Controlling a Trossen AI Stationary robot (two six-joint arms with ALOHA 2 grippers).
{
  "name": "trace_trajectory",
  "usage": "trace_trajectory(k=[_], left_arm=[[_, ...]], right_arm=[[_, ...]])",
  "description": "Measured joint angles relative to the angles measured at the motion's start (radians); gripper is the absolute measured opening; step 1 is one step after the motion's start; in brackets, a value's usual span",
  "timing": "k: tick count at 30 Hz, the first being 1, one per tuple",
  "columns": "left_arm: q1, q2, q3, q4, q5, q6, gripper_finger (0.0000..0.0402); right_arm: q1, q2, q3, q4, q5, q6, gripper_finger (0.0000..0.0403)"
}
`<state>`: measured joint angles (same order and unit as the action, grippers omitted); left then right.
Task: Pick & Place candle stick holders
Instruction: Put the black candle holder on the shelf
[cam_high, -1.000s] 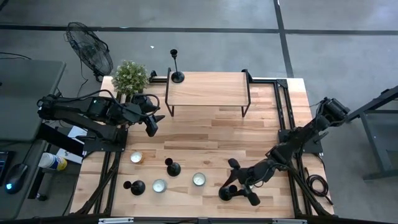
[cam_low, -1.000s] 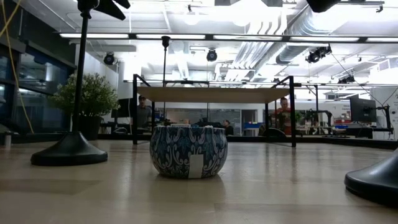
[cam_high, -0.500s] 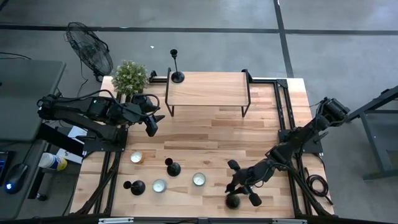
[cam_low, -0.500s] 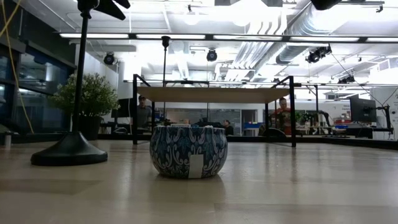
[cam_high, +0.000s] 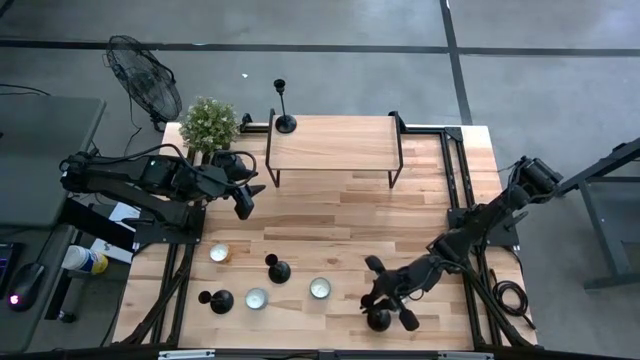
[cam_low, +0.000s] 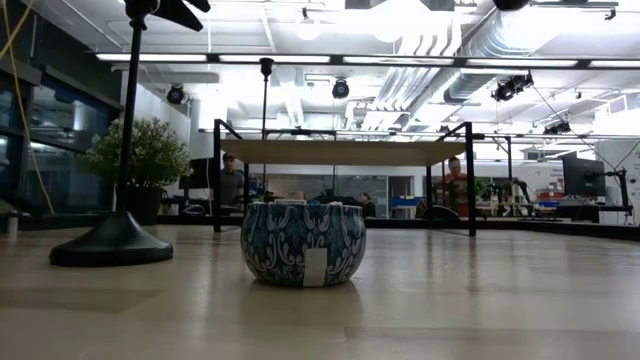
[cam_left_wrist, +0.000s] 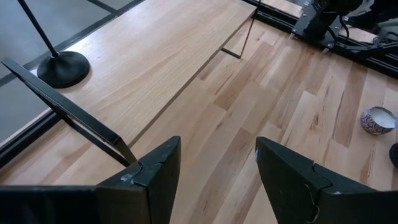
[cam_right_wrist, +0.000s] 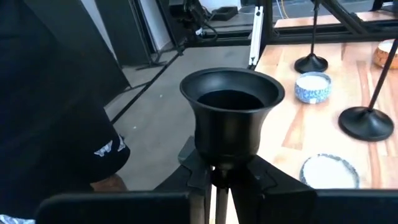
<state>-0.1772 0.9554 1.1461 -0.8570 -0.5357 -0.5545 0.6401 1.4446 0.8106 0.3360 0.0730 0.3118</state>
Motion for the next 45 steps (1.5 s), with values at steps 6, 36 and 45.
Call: trace_trajectory(k=[6, 36, 45], left_arm=[[0.000, 0.000, 0.000, 0.031, 0.003, 0.003, 0.0202], [0.000, 0.188, 0.000, 0.617, 0.288, 0.345, 0.0202], [0.000, 0.300, 0.000, 0.859, 0.289, 0.375, 0.0202]], right_arm=[[-0.027, -0.001, 0.097, -0.130, -0.014, -0.061, 0.0022], [-0.381, -0.001, 0.801, -0.777, 0.115, -0.444, 0.0022], [-0.452, -0.001, 0.848, -0.742, 0.120, -0.401, 0.0037]])
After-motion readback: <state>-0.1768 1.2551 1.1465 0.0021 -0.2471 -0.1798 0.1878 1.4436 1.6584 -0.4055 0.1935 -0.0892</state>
